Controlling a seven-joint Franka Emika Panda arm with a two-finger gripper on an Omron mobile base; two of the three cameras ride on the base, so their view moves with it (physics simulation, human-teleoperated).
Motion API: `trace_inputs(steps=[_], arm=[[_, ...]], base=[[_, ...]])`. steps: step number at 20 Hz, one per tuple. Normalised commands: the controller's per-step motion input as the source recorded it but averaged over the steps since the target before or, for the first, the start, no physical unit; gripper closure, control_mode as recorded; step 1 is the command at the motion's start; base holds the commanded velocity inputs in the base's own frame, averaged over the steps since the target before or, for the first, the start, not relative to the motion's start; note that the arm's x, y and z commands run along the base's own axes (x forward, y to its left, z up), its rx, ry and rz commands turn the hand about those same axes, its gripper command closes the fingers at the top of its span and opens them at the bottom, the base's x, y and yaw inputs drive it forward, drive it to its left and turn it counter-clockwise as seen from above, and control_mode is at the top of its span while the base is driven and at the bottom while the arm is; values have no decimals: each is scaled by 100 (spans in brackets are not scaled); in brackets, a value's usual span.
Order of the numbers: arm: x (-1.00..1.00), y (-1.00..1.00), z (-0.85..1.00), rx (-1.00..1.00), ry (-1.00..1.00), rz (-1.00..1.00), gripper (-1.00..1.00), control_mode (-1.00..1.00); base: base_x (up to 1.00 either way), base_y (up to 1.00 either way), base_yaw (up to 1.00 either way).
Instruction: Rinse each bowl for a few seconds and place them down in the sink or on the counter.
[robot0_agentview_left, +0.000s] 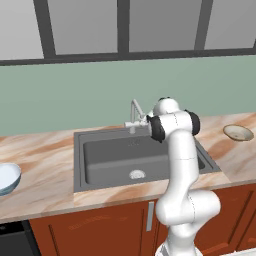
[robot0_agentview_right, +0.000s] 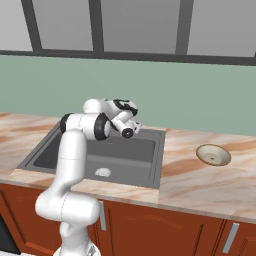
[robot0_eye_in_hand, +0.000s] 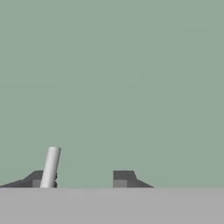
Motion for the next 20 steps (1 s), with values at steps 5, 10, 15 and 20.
trace_inputs(steps=[5, 10, 15, 20], arm=[[-27, -41, -27, 7, 7, -3, 100, -100], [-32, -34, -20, 7, 6, -3, -100, -100], [-23, -32, -9, 8, 4, -4, -100, -100], [-14, -45, 2, 12, 3, -3, -100, -100]], base=[[0, 0, 0], [0, 0, 0], [0, 0, 0], [0, 0, 0]])
